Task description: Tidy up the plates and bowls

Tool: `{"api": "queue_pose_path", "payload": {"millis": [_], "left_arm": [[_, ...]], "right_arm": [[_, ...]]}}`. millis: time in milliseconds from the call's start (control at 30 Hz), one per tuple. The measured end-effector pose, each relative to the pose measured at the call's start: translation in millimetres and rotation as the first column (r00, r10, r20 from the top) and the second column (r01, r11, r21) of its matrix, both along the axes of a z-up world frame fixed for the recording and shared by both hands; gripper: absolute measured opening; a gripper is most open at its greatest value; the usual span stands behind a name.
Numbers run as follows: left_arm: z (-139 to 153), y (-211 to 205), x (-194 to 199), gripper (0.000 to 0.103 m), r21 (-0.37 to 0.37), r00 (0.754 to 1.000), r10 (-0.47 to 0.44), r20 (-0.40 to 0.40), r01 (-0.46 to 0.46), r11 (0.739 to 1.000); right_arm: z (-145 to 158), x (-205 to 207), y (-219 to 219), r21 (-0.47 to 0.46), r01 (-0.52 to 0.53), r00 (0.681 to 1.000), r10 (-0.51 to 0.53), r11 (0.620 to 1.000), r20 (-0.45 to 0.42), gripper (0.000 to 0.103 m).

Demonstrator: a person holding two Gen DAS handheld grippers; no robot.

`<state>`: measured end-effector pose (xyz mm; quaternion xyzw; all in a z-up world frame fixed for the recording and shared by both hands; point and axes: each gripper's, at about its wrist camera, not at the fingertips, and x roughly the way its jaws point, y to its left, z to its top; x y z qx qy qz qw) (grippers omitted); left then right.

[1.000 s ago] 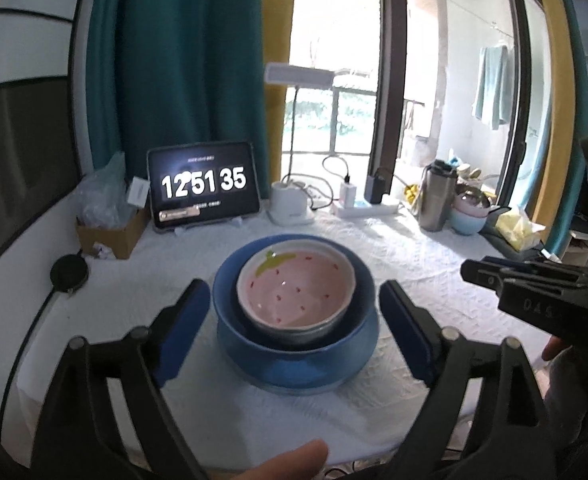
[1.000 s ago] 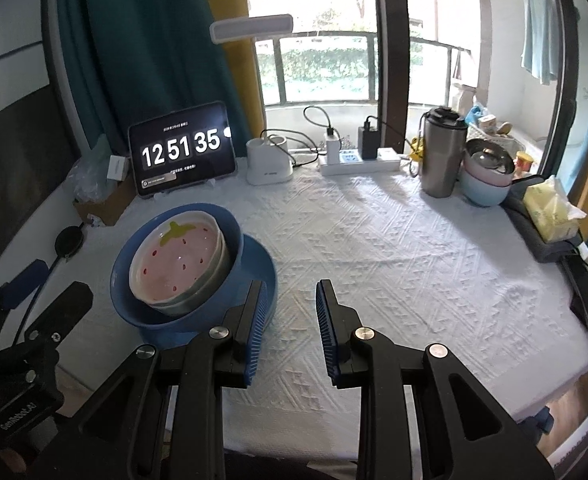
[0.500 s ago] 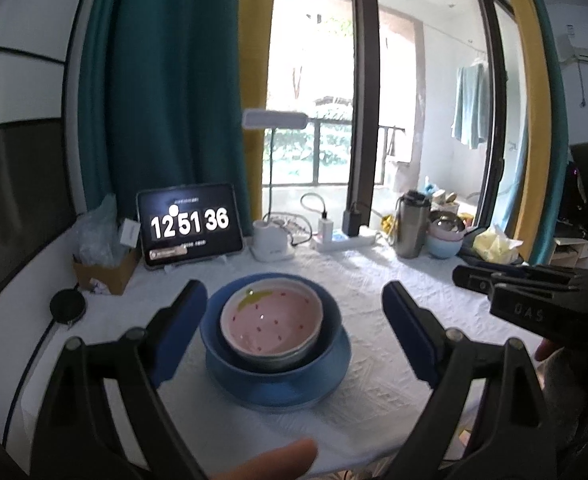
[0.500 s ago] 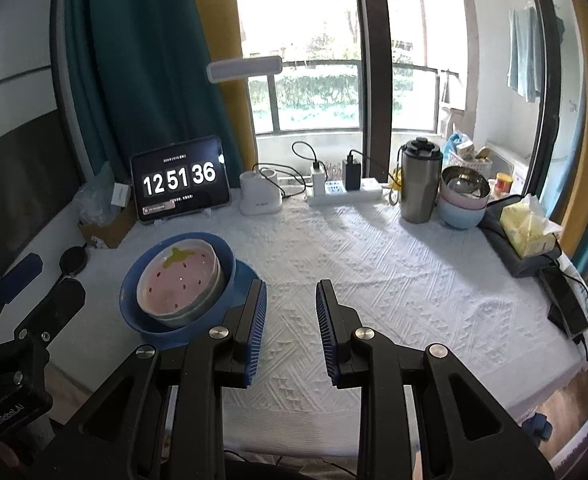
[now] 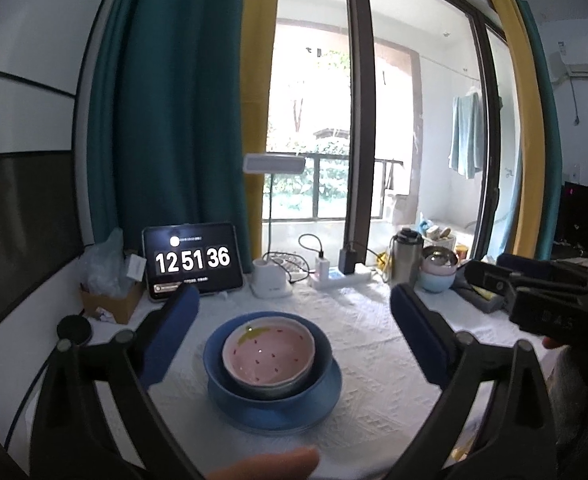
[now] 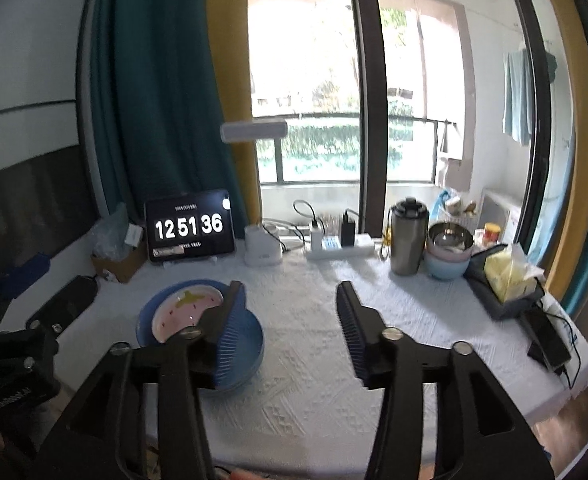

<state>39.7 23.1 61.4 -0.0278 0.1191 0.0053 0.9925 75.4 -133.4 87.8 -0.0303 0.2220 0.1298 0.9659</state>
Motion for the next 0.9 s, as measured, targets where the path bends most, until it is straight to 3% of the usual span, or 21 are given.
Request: {"api": "queue_pose_path", "payload": {"millis": [167, 900], "left_arm": [[6.2, 2.1, -6.2, 0.1, -0.016, 1.0, 0.005, -0.002, -0.005, 1.0], [16.1, -3.8, -19.8, 0.101, -0.001, 0.999, 0.034, -0.037, -0.034, 0.999]], "right_arm": [[12.3, -14.1, -1.8, -0.011, 0.008, 0.998, -0.007, 1.0, 0.061, 0.065], [34.6, -36.3, -14.2, -0.009, 0.026, 0.991, -0.025, 1.0, 0.128, 0.066]]}}
